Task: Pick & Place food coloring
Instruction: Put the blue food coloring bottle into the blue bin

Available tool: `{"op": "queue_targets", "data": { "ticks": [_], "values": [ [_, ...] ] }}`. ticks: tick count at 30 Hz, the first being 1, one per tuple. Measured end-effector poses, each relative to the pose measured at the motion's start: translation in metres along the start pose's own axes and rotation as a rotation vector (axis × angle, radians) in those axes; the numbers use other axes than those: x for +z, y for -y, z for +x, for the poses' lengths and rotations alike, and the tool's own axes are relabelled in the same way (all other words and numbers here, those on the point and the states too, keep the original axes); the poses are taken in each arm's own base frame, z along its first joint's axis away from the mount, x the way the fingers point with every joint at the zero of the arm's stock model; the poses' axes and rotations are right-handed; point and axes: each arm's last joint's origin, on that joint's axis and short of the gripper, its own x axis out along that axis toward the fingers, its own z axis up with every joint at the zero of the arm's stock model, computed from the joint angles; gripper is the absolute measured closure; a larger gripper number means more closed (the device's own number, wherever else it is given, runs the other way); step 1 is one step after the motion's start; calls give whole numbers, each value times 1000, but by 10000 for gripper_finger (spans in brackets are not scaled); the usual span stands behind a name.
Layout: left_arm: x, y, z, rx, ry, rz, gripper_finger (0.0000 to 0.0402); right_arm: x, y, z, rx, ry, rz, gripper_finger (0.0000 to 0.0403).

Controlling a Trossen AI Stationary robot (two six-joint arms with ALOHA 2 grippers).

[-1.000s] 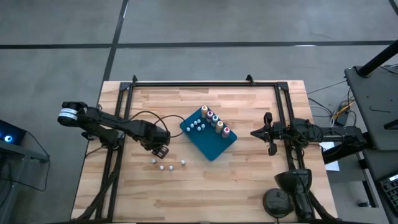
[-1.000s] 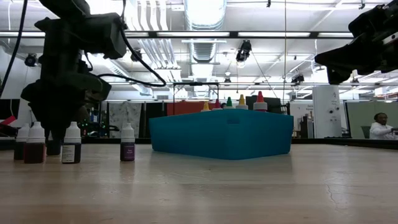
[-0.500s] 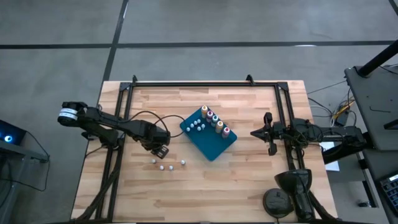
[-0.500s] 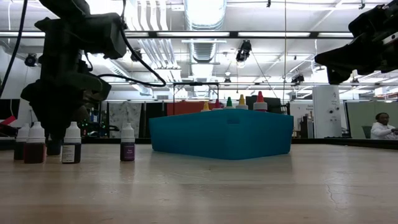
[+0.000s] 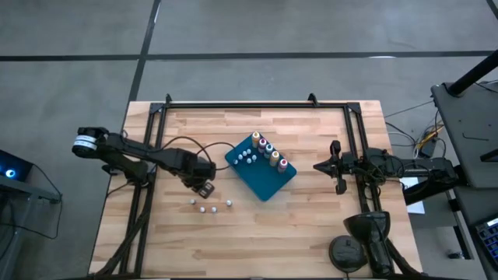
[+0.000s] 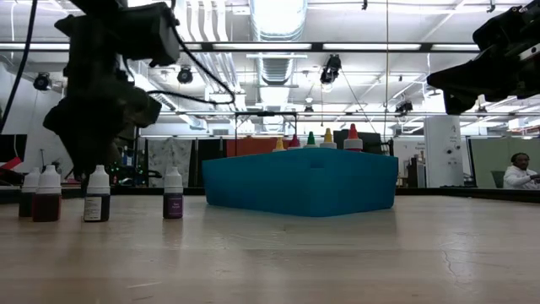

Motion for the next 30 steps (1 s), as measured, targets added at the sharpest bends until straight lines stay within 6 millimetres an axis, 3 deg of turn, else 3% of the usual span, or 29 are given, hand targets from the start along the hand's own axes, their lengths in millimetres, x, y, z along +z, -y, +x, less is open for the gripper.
{"op": "queue_targets", "data": {
  "ticks": [15, 30],
  "values": [
    [28, 33, -48, -105, 72, 75, 351, 0, 0, 0, 0, 0, 1, 394],
    [84, 63, -66, -90, 111, 225, 351, 0, 0, 0, 0, 0, -1, 394]
  ]
}}
